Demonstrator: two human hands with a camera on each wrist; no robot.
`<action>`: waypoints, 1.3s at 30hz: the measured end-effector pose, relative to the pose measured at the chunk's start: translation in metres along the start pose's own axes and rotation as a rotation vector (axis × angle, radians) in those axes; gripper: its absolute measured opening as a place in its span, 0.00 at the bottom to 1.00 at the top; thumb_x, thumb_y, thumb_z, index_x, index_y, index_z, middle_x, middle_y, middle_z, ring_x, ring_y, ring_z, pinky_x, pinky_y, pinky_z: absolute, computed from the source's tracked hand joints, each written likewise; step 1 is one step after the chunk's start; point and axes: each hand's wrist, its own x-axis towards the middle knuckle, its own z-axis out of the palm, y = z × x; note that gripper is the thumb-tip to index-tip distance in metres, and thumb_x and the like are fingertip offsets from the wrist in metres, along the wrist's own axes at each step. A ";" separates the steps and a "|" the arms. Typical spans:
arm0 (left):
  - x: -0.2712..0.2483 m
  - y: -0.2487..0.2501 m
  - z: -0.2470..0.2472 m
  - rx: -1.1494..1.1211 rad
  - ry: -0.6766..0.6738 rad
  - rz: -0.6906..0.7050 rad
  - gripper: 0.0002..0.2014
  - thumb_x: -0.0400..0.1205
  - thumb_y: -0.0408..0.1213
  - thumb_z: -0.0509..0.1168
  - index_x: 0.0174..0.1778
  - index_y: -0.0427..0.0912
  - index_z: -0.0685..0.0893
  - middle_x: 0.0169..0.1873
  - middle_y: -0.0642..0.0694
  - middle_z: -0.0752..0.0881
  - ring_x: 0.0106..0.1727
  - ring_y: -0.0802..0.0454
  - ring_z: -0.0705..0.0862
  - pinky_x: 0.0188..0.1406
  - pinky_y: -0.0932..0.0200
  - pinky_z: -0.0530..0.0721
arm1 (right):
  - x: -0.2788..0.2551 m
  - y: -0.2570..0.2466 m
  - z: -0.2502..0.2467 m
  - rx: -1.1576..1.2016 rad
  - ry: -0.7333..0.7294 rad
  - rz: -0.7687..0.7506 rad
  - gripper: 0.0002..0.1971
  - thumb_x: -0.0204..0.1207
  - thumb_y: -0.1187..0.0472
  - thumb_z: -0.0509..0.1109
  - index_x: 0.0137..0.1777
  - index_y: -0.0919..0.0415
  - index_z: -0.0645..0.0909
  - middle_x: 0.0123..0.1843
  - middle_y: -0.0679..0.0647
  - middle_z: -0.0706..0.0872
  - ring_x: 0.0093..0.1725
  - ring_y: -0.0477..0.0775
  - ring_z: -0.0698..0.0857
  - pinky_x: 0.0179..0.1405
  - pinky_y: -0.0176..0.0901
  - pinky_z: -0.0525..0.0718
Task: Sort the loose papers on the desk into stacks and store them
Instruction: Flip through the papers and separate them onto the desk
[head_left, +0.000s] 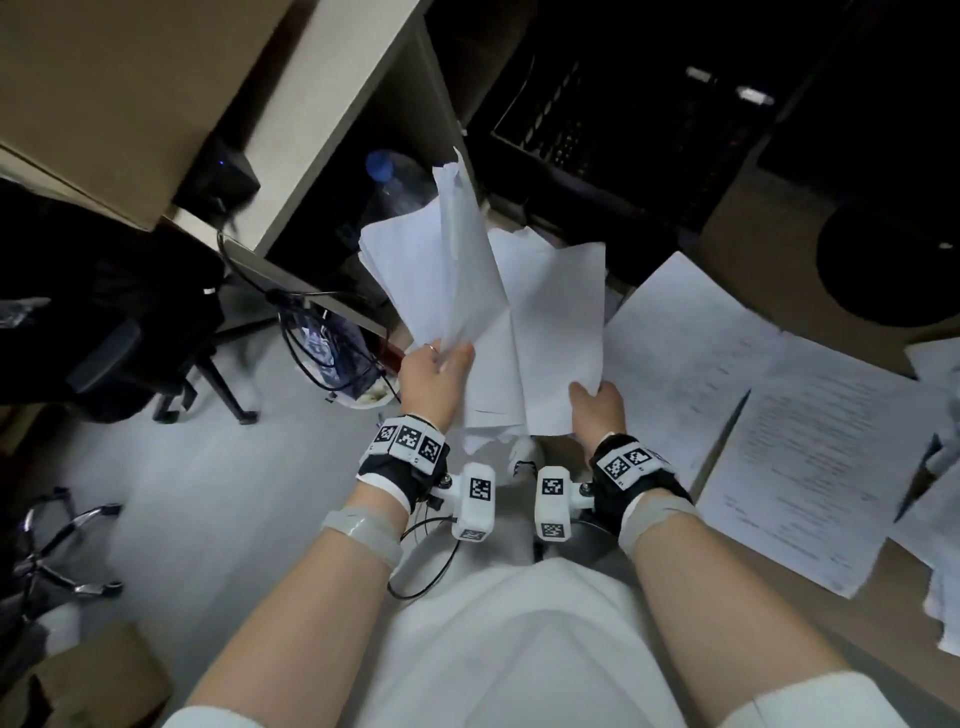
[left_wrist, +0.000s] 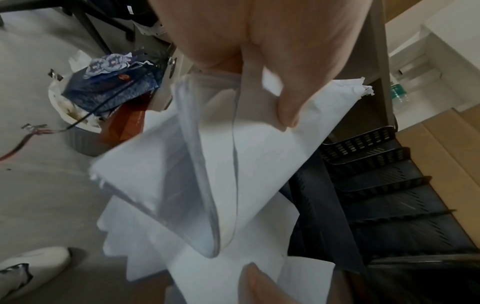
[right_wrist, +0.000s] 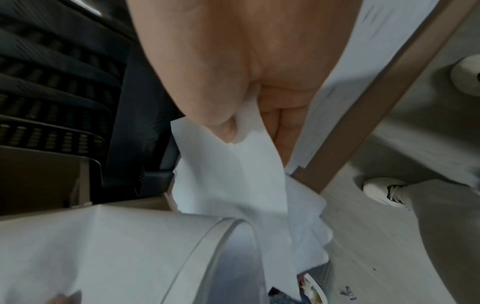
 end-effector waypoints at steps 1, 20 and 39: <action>0.005 -0.002 -0.007 0.018 -0.017 -0.003 0.17 0.78 0.49 0.71 0.57 0.41 0.89 0.52 0.44 0.92 0.57 0.46 0.90 0.65 0.40 0.86 | 0.005 0.000 0.013 -0.010 -0.003 0.022 0.19 0.79 0.56 0.65 0.66 0.66 0.76 0.61 0.62 0.86 0.59 0.66 0.85 0.64 0.62 0.83; 0.042 -0.025 -0.030 0.102 -0.184 0.003 0.25 0.79 0.52 0.71 0.61 0.34 0.87 0.55 0.43 0.91 0.59 0.46 0.89 0.67 0.42 0.84 | 0.010 -0.019 0.051 -0.397 0.001 0.122 0.12 0.72 0.56 0.65 0.37 0.67 0.80 0.26 0.55 0.84 0.23 0.56 0.81 0.22 0.35 0.72; -0.088 0.032 0.138 -0.057 -0.488 0.016 0.18 0.83 0.47 0.72 0.64 0.41 0.88 0.56 0.46 0.91 0.58 0.53 0.89 0.56 0.65 0.84 | -0.061 -0.010 -0.151 0.091 -0.026 -0.411 0.22 0.74 0.64 0.77 0.67 0.47 0.85 0.62 0.47 0.89 0.62 0.50 0.87 0.67 0.49 0.85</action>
